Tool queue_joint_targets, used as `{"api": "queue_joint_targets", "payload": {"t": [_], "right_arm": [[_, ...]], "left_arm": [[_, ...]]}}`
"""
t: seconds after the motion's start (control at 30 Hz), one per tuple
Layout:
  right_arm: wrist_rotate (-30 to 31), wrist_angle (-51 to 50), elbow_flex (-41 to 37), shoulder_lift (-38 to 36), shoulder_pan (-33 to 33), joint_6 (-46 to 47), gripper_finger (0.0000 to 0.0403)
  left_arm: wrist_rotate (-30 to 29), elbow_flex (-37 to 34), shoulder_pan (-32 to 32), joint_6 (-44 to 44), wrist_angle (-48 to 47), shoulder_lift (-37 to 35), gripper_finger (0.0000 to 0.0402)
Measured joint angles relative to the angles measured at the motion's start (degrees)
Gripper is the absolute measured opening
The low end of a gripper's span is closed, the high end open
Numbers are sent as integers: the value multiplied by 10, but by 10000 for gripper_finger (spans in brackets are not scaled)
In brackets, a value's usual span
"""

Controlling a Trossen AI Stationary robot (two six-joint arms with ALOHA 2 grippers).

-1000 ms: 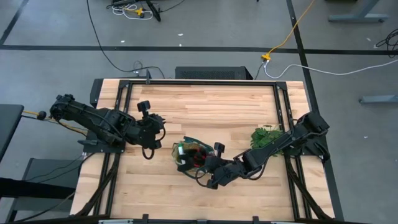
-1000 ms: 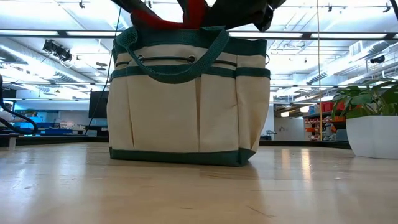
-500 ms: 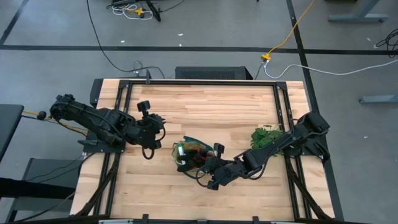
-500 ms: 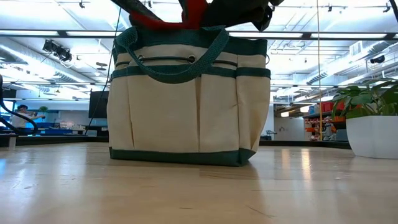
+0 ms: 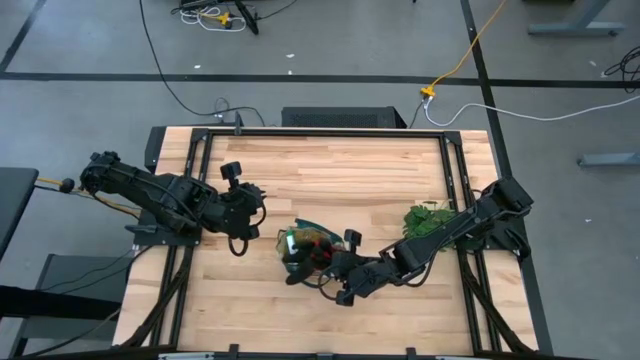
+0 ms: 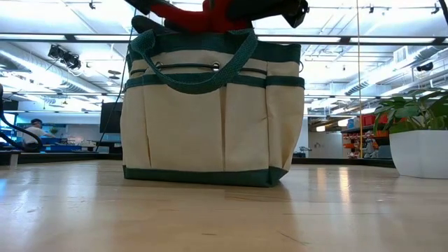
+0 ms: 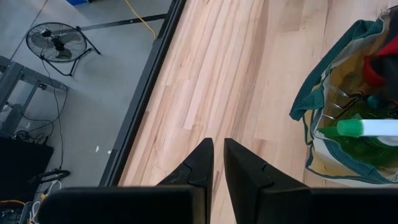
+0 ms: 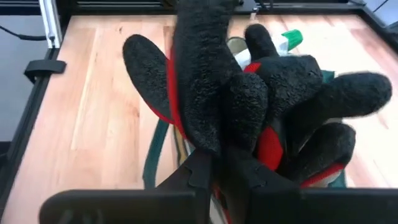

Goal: Pick & Place Garden tools in Gardening bag
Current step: Put the red gloves into the gardening bag

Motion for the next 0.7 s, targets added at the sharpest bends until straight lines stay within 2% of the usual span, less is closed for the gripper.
{"api": "queue_joint_targets", "payload": {"t": [0.3,0.7], "right_arm": [[-13,-12,0,0,1,12,47],[-4,-19,0,0,10,14,142]], "left_arm": [[0,0,0,0,0,0,44],[0,0,0,-1,-1,0,44]]}}
